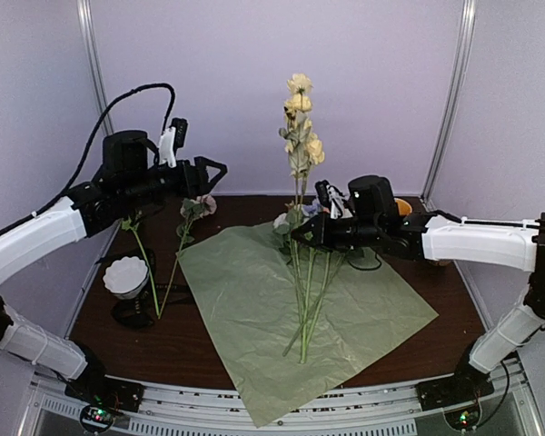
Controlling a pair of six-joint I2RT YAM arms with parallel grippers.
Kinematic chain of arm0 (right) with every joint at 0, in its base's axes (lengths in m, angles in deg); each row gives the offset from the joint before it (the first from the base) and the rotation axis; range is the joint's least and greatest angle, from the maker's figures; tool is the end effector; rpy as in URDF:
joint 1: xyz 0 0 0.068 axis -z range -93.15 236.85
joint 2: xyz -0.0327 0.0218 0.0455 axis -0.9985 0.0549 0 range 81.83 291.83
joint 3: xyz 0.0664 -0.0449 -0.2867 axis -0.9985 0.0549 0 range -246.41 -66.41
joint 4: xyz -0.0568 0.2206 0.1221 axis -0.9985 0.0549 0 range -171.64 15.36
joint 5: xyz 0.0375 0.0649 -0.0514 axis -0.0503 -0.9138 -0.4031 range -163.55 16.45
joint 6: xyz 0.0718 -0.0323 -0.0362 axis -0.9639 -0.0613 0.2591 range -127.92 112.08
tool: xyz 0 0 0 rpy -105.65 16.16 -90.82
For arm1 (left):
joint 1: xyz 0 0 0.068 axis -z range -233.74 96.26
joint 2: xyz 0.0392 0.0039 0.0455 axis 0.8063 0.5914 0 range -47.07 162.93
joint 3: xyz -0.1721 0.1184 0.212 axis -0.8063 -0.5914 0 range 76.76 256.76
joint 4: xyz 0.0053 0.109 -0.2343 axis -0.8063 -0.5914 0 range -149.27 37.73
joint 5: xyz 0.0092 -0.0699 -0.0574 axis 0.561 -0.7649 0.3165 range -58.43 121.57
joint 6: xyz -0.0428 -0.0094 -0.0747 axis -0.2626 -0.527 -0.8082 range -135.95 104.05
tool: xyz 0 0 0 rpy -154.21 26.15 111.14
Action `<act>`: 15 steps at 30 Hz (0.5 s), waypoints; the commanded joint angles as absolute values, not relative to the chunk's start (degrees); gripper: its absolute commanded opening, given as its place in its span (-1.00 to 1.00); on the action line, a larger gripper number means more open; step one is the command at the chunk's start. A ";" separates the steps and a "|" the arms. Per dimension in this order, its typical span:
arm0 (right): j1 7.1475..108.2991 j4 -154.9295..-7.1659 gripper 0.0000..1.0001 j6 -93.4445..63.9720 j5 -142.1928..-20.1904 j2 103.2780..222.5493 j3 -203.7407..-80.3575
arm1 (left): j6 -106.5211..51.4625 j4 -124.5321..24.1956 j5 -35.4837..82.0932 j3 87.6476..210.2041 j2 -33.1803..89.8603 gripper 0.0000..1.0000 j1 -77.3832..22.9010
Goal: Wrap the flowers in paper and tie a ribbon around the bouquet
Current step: Place the fake flower on the flattened wrapping paper.
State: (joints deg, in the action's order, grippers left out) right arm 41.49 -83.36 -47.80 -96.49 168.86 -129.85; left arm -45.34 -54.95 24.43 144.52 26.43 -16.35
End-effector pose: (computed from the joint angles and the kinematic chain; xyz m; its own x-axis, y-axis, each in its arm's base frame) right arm 0.2490 0.2948 0.3071 -0.7840 0.0465 -0.6190 -0.5300 0.4690 0.7065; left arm 0.2586 -0.2096 0.4048 -0.4449 -0.2729 -0.8530 0.5531 0.6654 -0.5013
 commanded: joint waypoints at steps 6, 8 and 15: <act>49.76 -82.77 -1.00 -59.25 -94.00 176.25 -121.88 | -45.39 -74.24 29.53 141.37 36.62 0.53 -33.21; 50.33 -84.83 -1.00 -60.61 -94.41 178.39 -121.57 | -44.84 -74.24 28.54 140.50 39.38 0.52 -35.15; 51.34 -86.10 -0.78 -61.97 -93.13 183.41 -121.45 | -44.17 -74.33 25.77 140.98 50.41 0.38 -39.71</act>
State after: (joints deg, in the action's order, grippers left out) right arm 50.64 -82.94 -60.41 -94.48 182.08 -121.90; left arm -45.21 -73.94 27.62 140.76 46.10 -37.93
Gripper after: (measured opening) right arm 0.069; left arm 0.720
